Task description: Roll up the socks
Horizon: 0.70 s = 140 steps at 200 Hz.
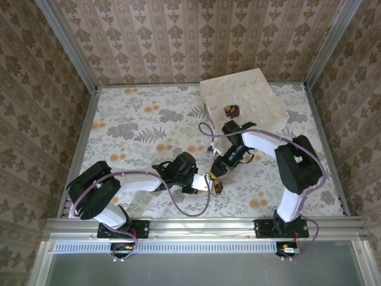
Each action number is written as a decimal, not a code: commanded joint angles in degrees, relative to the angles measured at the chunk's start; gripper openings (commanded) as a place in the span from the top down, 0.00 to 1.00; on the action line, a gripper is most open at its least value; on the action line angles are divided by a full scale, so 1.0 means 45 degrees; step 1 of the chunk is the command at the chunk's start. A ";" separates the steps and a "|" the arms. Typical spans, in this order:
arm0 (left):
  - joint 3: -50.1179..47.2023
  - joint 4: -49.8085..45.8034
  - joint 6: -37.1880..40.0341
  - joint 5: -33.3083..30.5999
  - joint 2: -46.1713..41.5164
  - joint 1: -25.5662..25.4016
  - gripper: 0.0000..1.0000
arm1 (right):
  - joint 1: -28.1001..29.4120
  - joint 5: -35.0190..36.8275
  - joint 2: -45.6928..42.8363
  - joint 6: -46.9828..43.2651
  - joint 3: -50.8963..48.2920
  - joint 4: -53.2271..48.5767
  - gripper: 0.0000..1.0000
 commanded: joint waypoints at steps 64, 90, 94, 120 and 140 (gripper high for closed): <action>0.2460 -0.4509 -0.0440 0.0932 0.1391 -0.0200 1.00 | -0.0212 0.6754 -0.7560 0.3114 -0.4710 0.3897 0.48; 0.2983 -0.5049 -0.0657 0.1272 0.1813 -0.0021 1.00 | -0.0074 0.8839 -1.1330 0.3406 -0.6025 0.4670 0.44; 0.3042 -0.5101 -0.0696 0.1337 0.1876 0.0014 1.00 | -0.0038 0.9153 -1.1893 0.3449 -0.6171 0.4759 0.44; 0.3622 -0.5703 -0.1000 0.1853 0.2375 0.0302 1.00 | 0.0165 1.0429 -1.4416 0.3461 -0.6637 0.4751 0.43; 0.4273 -0.6447 -0.1252 0.2456 0.2873 0.0519 1.00 | 0.0948 1.1764 -1.5085 0.3398 -0.6324 0.4120 0.46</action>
